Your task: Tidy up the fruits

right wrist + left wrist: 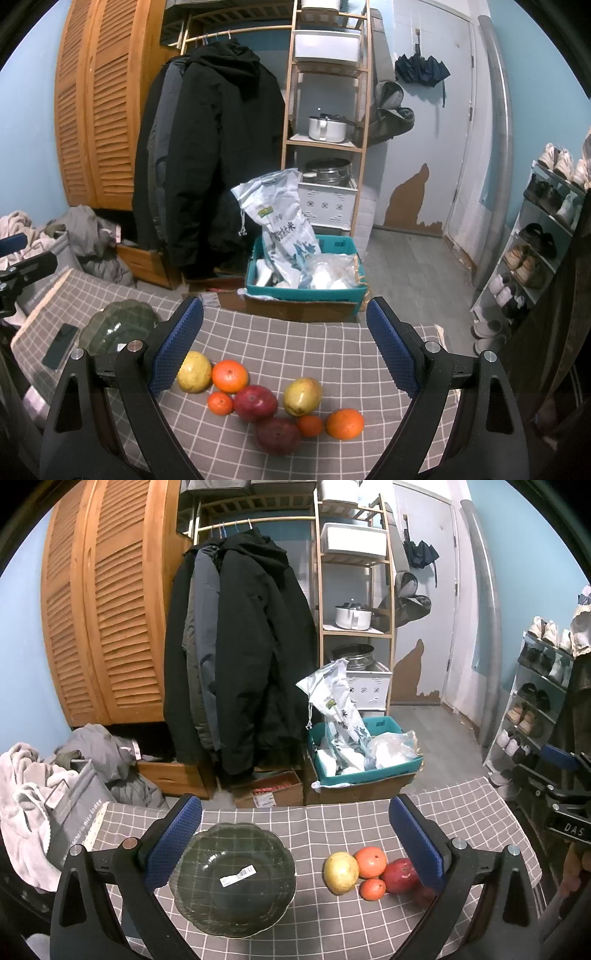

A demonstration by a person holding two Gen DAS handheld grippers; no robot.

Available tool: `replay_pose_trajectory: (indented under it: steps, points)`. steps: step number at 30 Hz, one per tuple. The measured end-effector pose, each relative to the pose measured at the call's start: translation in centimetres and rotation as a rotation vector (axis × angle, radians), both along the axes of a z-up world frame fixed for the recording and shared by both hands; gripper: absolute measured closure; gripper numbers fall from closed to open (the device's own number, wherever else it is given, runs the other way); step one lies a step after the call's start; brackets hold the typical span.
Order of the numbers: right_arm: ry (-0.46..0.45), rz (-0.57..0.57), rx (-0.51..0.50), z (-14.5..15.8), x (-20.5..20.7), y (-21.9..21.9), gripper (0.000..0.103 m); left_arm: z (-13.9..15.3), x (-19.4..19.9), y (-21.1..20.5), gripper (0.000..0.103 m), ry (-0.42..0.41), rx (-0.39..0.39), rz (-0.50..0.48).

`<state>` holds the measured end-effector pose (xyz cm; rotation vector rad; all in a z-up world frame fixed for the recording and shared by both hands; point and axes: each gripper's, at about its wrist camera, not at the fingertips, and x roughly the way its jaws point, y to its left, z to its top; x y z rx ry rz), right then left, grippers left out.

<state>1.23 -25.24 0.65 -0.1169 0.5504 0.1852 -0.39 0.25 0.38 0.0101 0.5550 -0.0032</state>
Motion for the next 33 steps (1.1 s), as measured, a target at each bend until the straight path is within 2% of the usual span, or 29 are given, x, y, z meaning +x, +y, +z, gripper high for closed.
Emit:
replay_pose_trajectory:
  steps: [33]
  points:
    - [-0.005,0.000,-0.004,0.13,-0.15,-0.05,0.015,0.45,-0.12,-0.23,0.001,-0.008,-0.019,-0.007]
